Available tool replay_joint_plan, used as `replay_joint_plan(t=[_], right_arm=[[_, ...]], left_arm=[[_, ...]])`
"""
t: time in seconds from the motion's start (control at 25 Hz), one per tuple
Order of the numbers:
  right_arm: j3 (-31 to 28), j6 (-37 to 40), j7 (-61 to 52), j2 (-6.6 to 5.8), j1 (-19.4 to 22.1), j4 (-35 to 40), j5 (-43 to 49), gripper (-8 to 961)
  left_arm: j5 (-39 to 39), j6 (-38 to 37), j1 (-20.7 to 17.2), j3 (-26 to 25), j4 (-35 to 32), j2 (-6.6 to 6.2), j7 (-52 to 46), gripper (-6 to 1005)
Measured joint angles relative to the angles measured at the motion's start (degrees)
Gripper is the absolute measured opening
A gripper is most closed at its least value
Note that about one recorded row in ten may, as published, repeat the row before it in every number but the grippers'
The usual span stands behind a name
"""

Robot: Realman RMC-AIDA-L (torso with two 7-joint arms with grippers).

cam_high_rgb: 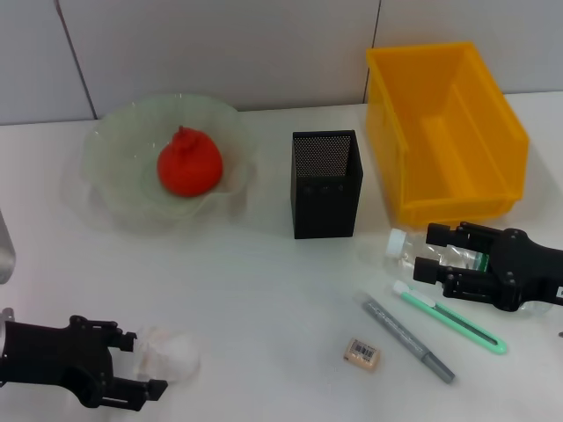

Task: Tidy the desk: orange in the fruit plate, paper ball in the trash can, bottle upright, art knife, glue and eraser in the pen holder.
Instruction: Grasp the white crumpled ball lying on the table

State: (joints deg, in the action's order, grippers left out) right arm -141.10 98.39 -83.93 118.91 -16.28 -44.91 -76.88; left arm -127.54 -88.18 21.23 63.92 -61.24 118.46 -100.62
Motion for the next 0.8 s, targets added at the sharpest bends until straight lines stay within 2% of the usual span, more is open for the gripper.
replay_joint_plan(t=[0.8], right_arm=[[-0.05,-0.13,0.00,-0.09,-0.15,0.00,0.07,762]], left_arm=[[2.30,1.48,1.86,0.06,1.37,0.20,0.92,685]])
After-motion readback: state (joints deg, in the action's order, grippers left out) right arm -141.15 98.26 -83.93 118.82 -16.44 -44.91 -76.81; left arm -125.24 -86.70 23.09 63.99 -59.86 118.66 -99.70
